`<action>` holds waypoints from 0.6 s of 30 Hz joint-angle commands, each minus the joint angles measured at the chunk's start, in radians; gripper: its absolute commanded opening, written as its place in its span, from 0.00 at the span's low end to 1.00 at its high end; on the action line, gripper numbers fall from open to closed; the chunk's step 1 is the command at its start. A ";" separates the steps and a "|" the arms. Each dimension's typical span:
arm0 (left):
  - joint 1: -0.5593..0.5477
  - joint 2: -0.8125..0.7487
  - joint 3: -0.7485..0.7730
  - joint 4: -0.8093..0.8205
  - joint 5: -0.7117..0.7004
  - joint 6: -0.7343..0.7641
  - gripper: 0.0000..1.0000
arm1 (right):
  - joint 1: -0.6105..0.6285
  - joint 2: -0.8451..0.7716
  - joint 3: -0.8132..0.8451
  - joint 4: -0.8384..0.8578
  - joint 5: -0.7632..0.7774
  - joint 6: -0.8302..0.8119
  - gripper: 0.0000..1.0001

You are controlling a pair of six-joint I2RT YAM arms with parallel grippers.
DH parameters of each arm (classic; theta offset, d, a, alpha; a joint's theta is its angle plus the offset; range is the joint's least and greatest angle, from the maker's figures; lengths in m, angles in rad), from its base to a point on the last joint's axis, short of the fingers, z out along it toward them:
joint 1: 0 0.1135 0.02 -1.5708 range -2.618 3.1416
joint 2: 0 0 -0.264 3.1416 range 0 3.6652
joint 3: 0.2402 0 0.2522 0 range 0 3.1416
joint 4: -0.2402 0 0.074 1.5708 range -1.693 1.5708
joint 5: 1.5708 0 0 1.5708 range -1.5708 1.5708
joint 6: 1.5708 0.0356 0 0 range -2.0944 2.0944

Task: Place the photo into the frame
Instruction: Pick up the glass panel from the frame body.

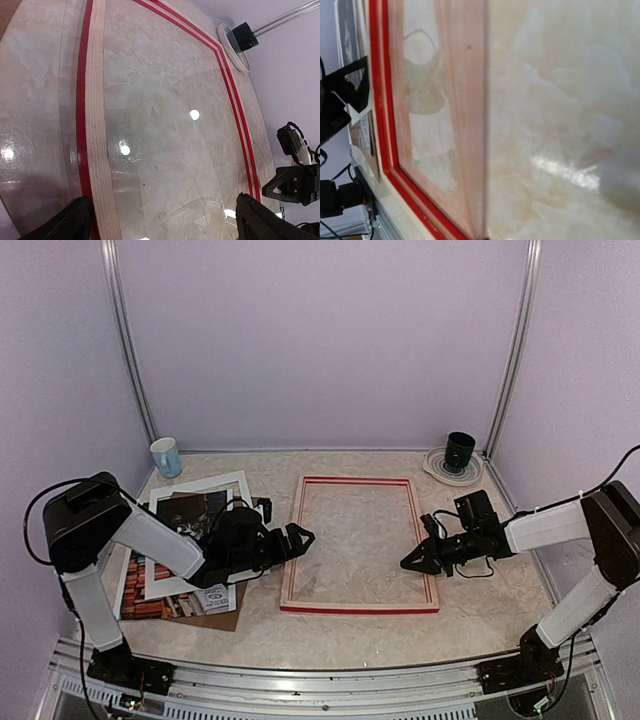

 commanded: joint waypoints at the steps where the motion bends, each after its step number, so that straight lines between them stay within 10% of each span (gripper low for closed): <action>1: -0.009 -0.054 -0.002 -0.025 -0.033 0.006 0.99 | 0.007 -0.078 0.033 -0.059 0.017 -0.038 0.00; 18: -0.021 -0.099 0.003 -0.042 -0.068 0.008 0.99 | -0.047 -0.299 0.180 -0.339 0.150 -0.103 0.00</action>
